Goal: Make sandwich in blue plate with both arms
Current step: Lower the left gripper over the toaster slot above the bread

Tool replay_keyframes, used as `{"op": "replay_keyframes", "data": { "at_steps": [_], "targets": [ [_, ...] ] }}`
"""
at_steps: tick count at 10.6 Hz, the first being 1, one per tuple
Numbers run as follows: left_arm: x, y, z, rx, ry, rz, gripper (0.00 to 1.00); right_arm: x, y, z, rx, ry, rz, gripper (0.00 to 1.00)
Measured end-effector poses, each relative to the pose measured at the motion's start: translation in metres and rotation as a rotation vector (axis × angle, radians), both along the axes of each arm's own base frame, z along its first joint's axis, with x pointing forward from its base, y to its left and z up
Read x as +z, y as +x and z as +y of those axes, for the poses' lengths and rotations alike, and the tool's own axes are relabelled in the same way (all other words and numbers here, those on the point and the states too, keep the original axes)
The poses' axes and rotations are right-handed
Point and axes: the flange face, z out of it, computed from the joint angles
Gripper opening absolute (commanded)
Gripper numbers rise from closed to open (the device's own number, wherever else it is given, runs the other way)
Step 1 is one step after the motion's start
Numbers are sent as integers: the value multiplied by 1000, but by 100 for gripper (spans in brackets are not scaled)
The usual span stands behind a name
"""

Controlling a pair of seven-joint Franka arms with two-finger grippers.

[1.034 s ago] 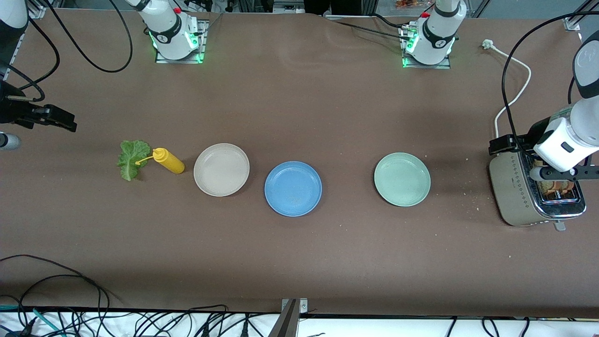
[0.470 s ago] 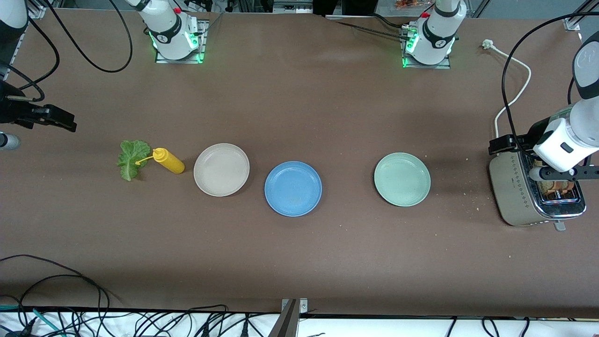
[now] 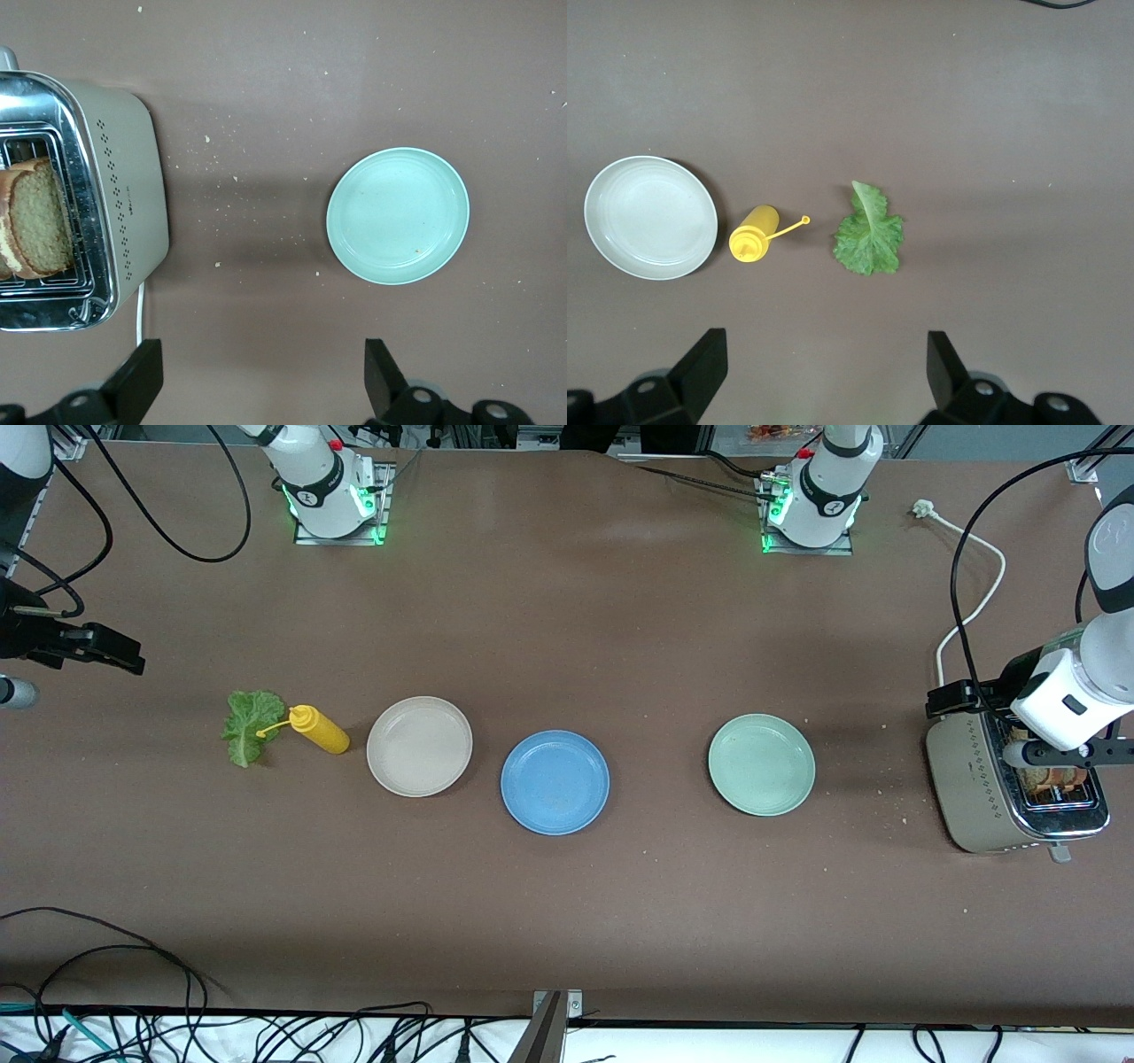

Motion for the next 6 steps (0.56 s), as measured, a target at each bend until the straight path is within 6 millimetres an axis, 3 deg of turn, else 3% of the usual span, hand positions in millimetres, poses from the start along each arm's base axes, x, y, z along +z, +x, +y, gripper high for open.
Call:
{"op": "replay_keyframes", "data": {
  "at_steps": [6],
  "targets": [
    [-2,0,6,10,0,4,100,0,0,-2,-3,0,0,100]
  ]
}}
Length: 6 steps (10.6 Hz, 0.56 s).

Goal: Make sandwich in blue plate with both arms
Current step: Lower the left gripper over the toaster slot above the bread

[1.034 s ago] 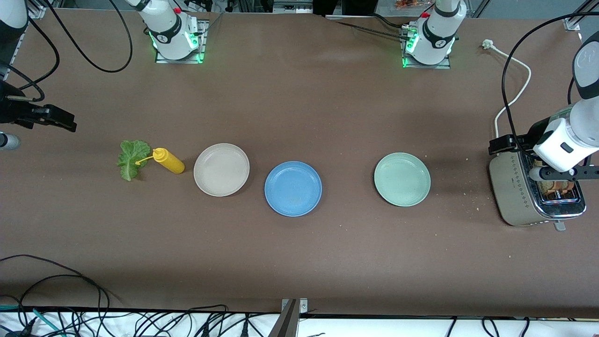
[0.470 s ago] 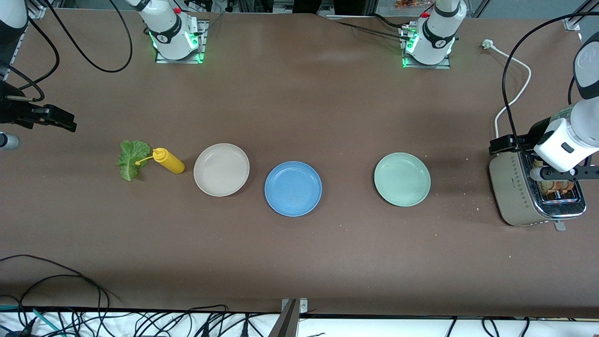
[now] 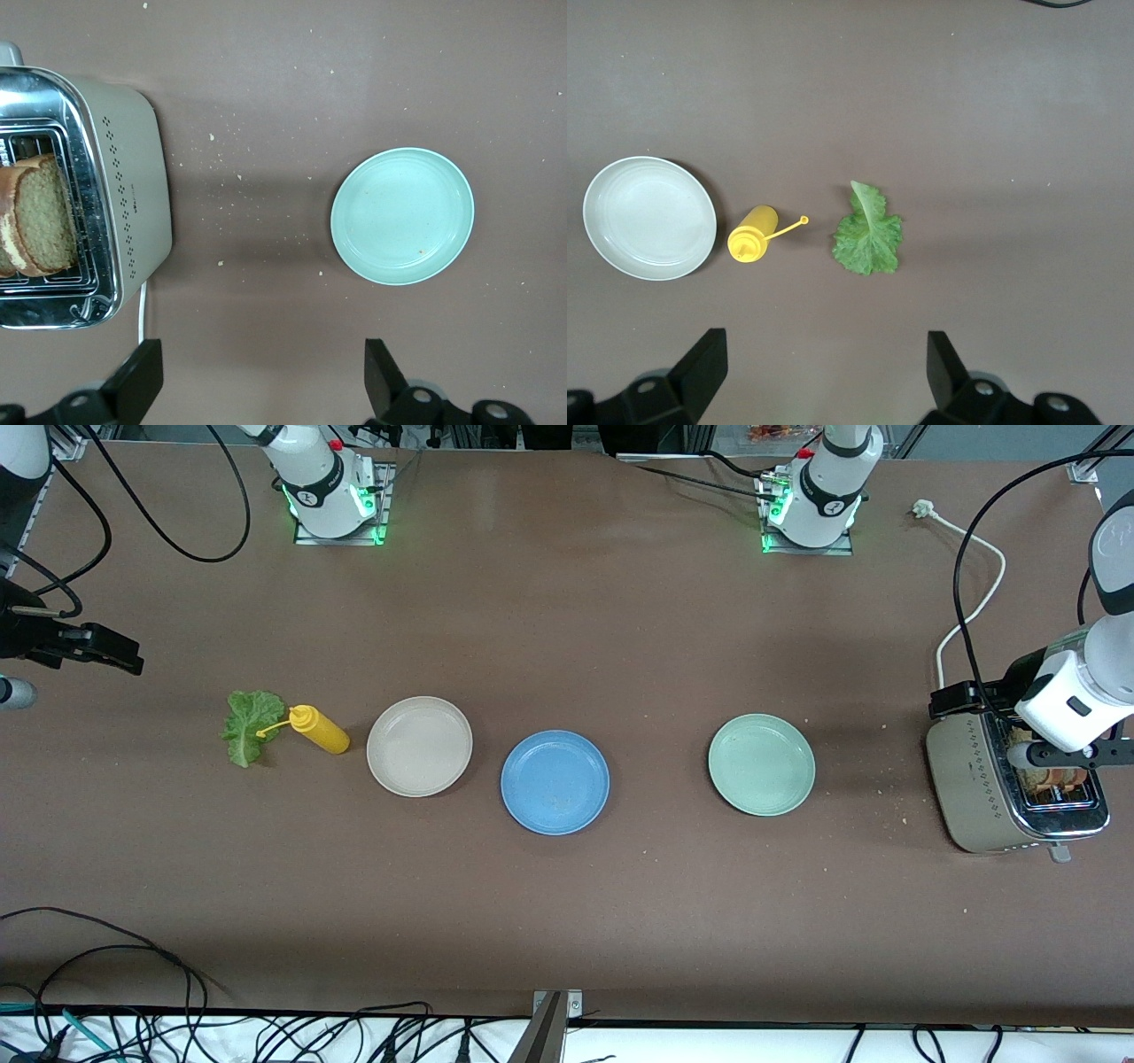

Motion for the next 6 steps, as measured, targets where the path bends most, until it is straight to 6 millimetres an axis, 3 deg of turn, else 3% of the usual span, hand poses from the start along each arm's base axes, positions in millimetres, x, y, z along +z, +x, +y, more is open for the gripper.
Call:
{"op": "replay_keyframes", "data": {
  "at_steps": [6],
  "targets": [
    [-1,0,9,15,1,2,100,0,0,-3,-6,0,0,100]
  ]
}}
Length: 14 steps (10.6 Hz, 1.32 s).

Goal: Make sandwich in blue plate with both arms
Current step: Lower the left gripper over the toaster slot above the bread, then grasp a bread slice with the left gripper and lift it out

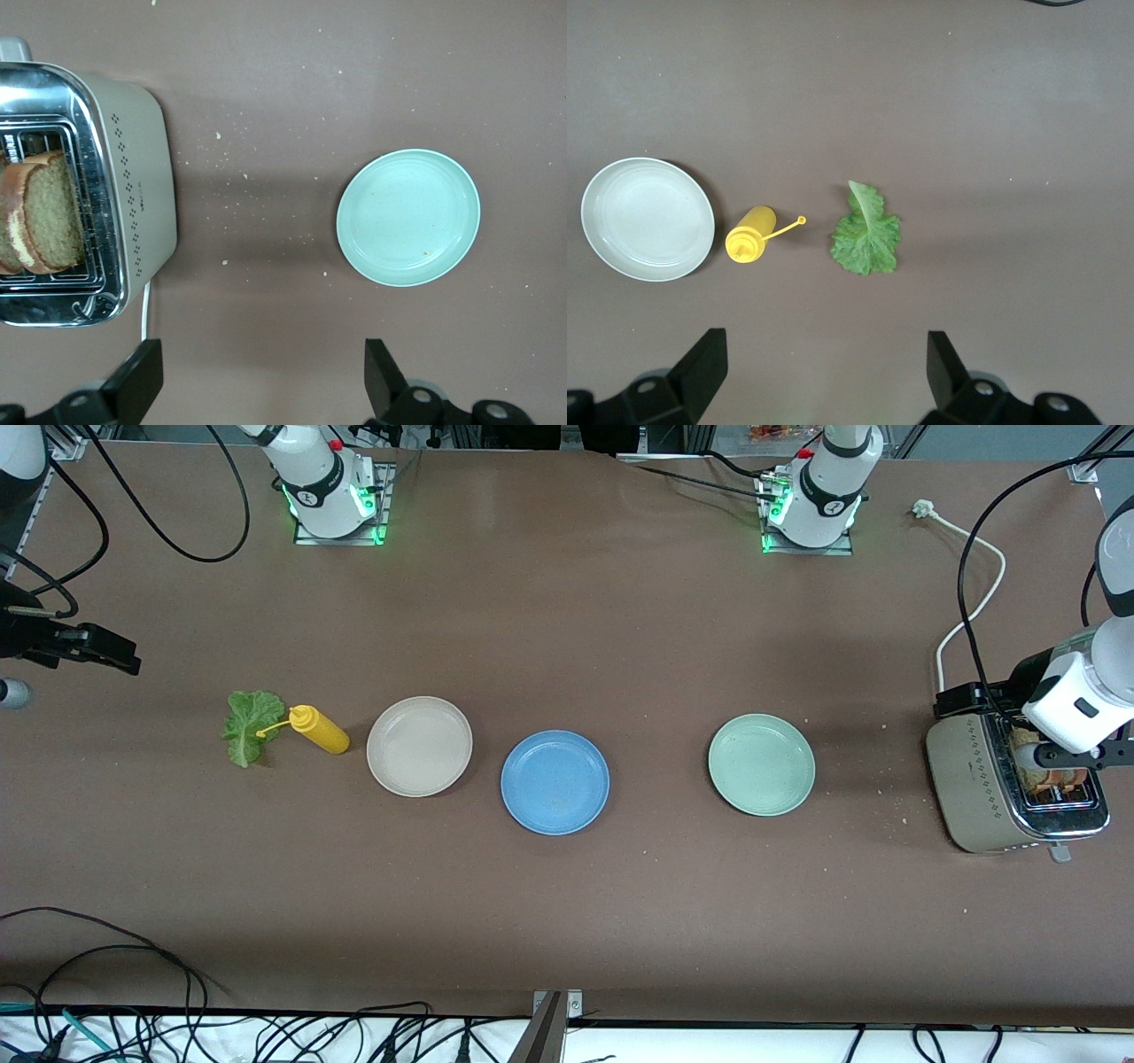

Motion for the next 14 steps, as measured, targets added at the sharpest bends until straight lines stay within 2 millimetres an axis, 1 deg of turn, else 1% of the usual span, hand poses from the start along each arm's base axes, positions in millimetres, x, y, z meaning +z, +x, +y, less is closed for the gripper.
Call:
{"op": "replay_keyframes", "data": {
  "at_steps": [1,2,4,6,7,8,10,12,13,14],
  "targets": [
    [0,0,8,13,0,1,100,0,0,0,0,0,0,100],
    [-1,-1,21,34,1,1,100,0,0,0,0,0,0,100],
    [-4,-3,58,89,0,6,100,0,0,-1,-1,0,0,100],
    [-15,-5,96,82,-15,19,99,0,0,-1,-1,0,0,100],
    [-22,-4,112,81,-20,14,97,0,0,-1,-1,0,0,100],
    [-31,0,123,86,-22,3,94,0,0,-1,-1,0,0,100],
    [-57,9,140,97,-10,-2,91,0,0,-1,-1,0,0,100],
    [-92,13,159,83,15,39,83,0,0,-1,-1,0,0,100],
    [-108,16,164,75,25,55,80,0,0,-1,-1,0,1,100],
    [-120,18,166,66,42,64,80,-1,0,-1,-1,0,1,100]
  ]
}}
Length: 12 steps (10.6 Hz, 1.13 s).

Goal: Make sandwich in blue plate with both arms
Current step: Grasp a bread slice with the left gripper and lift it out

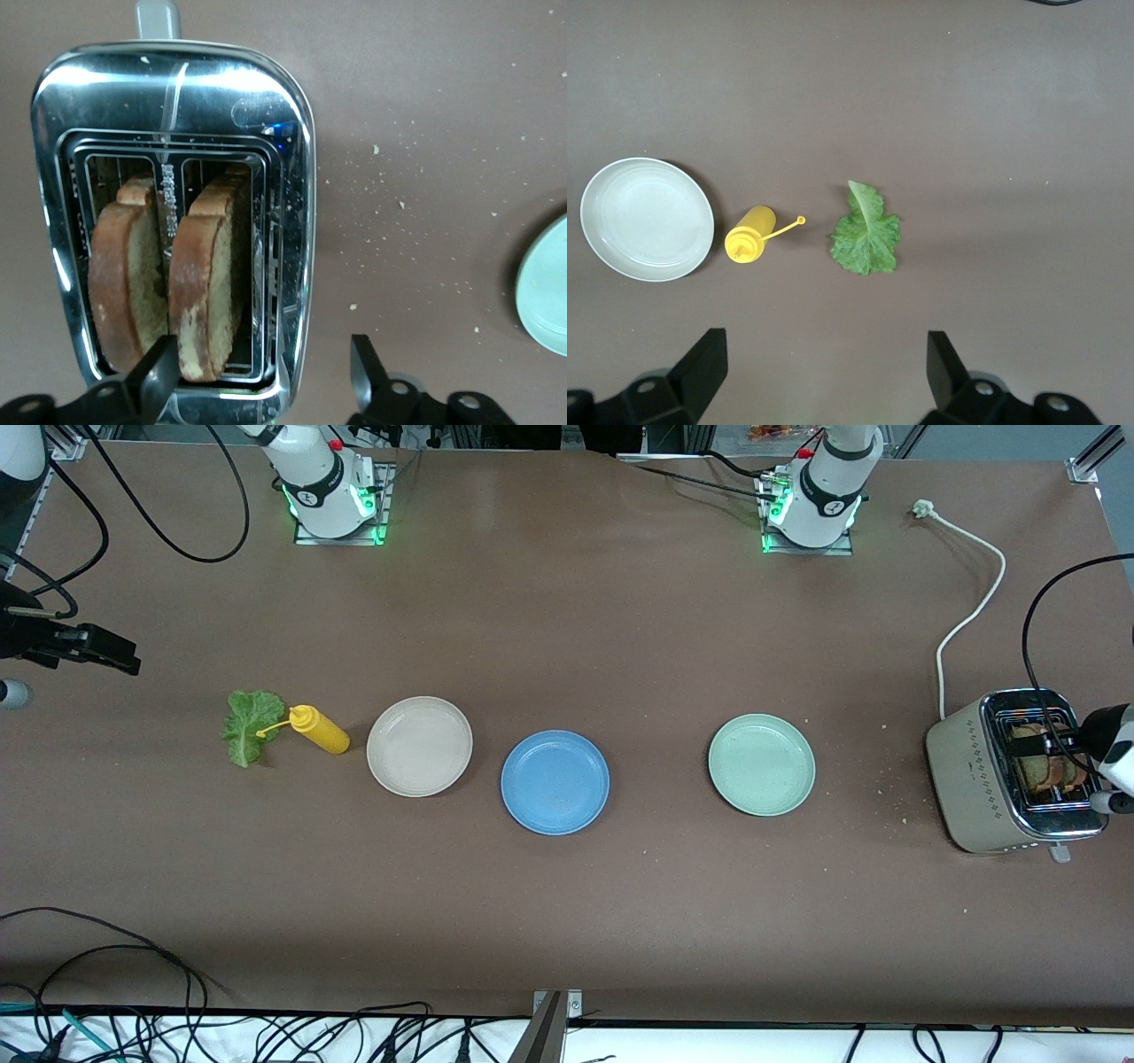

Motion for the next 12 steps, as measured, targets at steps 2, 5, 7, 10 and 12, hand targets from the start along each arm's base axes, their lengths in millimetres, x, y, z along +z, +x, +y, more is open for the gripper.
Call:
{"op": "replay_keyframes", "data": {
  "at_steps": [2,5,7,10,12],
  "targets": [
    [-8,1,2,-13,22,12,80,0,0,0,0,0,0,100],
    [-7,1,7,-40,65,22,80,0,0,-5,-8,0,0,100],
    [-13,1,10,-56,92,39,80,0,0,-6,-10,0,1,100],
    [-23,3,9,-61,87,48,79,0,0,-6,-10,0,1,100],
    [-24,4,5,-69,85,47,73,0,0,-6,-11,0,1,100]
  ]
}}
